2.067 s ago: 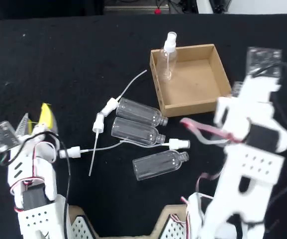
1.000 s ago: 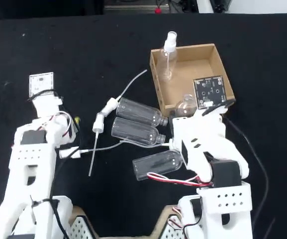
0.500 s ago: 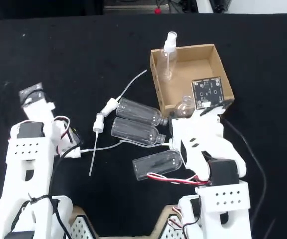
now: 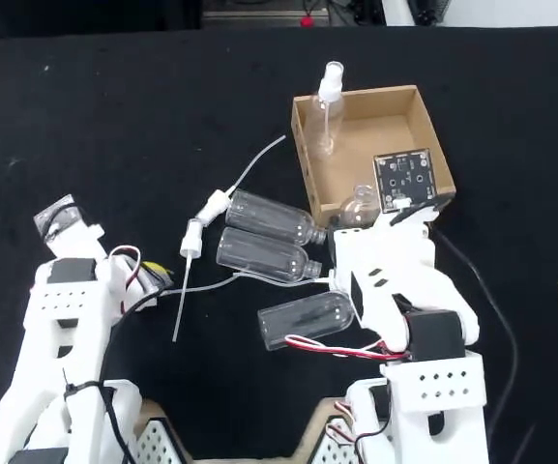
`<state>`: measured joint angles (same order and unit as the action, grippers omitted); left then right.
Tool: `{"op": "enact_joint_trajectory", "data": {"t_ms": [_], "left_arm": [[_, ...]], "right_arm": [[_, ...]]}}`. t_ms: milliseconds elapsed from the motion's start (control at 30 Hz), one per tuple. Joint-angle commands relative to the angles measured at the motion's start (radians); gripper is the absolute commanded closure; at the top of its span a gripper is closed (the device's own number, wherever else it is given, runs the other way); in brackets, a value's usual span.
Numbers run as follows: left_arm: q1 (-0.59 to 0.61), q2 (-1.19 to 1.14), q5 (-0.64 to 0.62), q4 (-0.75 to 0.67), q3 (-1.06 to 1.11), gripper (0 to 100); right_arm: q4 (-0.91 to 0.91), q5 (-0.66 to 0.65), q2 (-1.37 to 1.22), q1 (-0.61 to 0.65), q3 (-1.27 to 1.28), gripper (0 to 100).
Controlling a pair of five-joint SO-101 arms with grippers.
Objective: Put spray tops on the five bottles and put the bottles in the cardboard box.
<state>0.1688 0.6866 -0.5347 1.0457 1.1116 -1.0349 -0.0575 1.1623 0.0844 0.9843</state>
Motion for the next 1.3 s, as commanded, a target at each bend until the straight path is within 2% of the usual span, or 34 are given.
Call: {"op": "enact_joint_trajectory", "data": {"t_ms": [0,267,533,767,867,1000,1167,1267], "left_arm": [[-0.012,0.000,-0.064,-0.101,0.024,67],[-0.012,0.000,-0.101,-0.118,0.042,67],[-0.010,0.000,-0.100,-0.127,0.062,85],[-0.002,0.005,-0.103,-0.129,0.062,89],[0.016,0.009,-0.095,-0.173,0.031,90],[0.124,0.000,0.068,-0.258,-0.065,90],[0.206,0.000,0.224,-0.267,-0.131,90],[0.265,0.000,0.387,-0.267,-0.142,90]], "right_arm": [[0.021,-0.003,0.022,0.009,-0.004,93.8],[0.021,-0.003,0.022,0.008,-0.004,93.8],[0.021,-0.003,0.024,0.008,-0.004,93.8],[0.020,-0.003,0.024,0.006,-0.004,93.8],[0.020,-0.003,0.024,0.006,-0.004,93.8],[0.020,-0.003,0.024,0.006,-0.002,93.8],[0.020,-0.003,0.024,0.006,-0.002,93.8],[0.020,-0.003,0.024,0.006,-0.002,93.8]]}}
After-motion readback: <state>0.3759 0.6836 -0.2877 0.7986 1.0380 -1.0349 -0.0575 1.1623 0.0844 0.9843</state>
